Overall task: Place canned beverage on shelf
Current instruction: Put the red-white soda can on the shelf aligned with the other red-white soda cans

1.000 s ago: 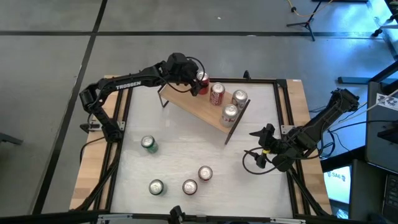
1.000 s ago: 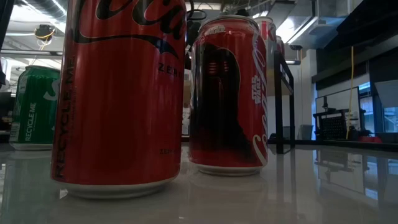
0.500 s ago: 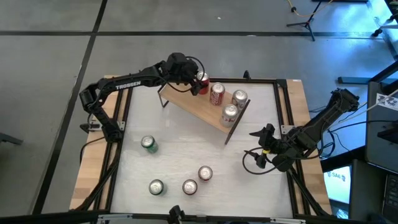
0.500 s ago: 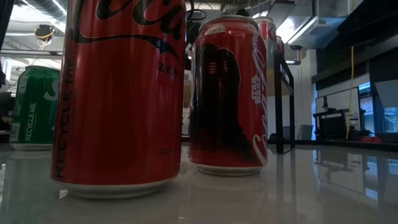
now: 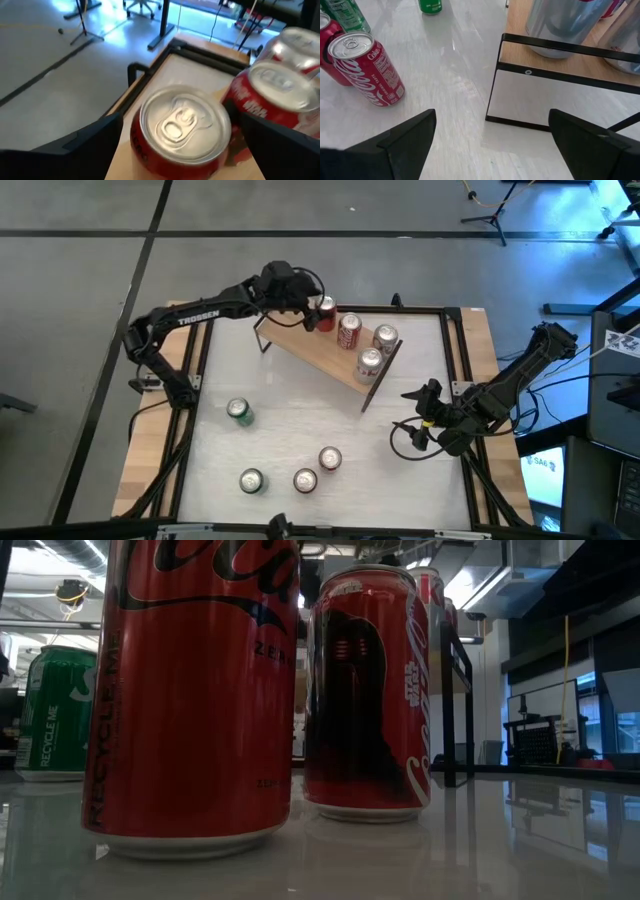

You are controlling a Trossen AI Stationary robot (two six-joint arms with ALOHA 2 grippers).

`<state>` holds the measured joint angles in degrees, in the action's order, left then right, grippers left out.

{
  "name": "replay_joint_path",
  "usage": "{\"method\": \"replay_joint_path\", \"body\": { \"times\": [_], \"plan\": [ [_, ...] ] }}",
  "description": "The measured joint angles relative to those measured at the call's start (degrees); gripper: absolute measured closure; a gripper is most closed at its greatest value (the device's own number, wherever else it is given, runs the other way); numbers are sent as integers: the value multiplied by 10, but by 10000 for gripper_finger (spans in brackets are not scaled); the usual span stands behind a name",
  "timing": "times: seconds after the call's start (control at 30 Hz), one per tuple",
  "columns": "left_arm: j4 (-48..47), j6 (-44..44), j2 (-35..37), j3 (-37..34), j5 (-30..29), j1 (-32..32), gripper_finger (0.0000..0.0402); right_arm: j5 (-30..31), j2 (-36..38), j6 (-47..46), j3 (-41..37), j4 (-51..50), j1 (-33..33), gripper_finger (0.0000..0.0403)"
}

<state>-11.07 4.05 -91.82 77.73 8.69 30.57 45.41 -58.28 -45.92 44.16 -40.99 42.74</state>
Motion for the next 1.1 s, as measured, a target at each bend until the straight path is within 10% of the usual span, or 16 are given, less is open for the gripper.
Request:
{"method": "replay_joint_path", "body": {
  "times": [1.1],
  "plan": [
    [-11,-15,95,0,-18,-197,9,-1,0,-1,0,26,0,22]
  ]
}}
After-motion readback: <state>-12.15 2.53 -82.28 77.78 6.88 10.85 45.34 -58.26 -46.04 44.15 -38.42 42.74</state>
